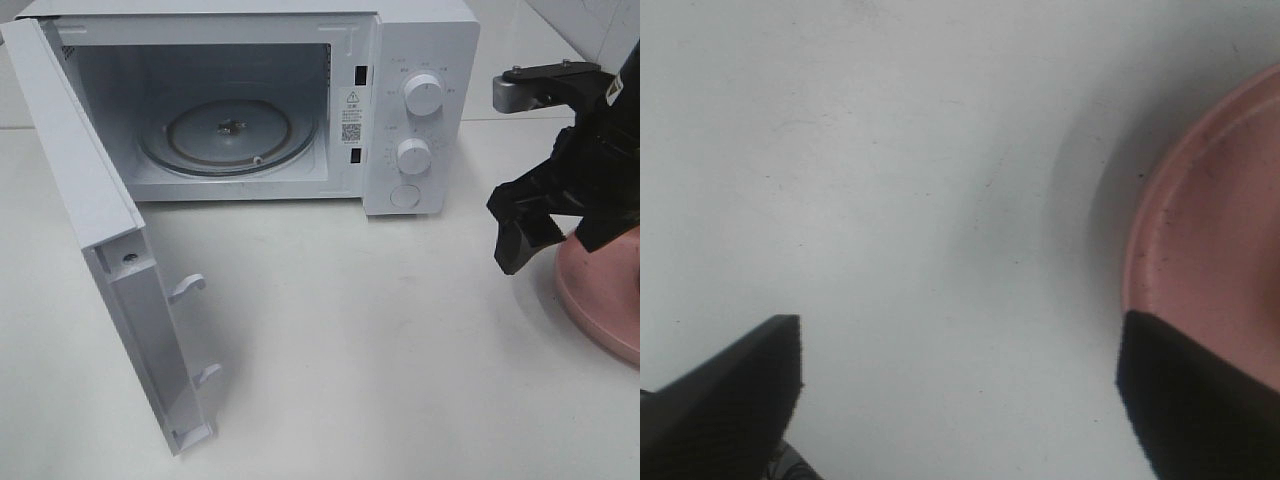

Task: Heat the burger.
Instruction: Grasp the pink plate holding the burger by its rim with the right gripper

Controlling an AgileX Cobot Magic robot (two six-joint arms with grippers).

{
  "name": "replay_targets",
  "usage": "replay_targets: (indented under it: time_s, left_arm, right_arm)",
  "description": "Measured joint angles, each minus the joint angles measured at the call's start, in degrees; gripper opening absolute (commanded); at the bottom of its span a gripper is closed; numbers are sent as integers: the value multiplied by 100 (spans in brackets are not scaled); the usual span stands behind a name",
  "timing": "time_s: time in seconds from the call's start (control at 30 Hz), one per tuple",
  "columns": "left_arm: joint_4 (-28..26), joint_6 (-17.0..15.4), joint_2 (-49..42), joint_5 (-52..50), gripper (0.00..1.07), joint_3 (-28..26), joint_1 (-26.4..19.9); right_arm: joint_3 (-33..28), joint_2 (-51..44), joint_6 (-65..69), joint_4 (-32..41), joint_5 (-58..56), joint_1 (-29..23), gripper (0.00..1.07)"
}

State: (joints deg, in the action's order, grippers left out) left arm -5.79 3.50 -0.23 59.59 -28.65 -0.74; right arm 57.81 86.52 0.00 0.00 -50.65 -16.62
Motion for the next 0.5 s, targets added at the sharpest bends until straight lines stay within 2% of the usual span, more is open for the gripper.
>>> replay_targets:
  time_s: [0.23,0.5]
  left_arm:
    - [0,0,0,0,100,0,0]
    - [0,0,0,0,100,0,0]
  right_arm:
    - [6,52,0,-57,0,372,100]
    - [11,533,0,-143,178,825,99]
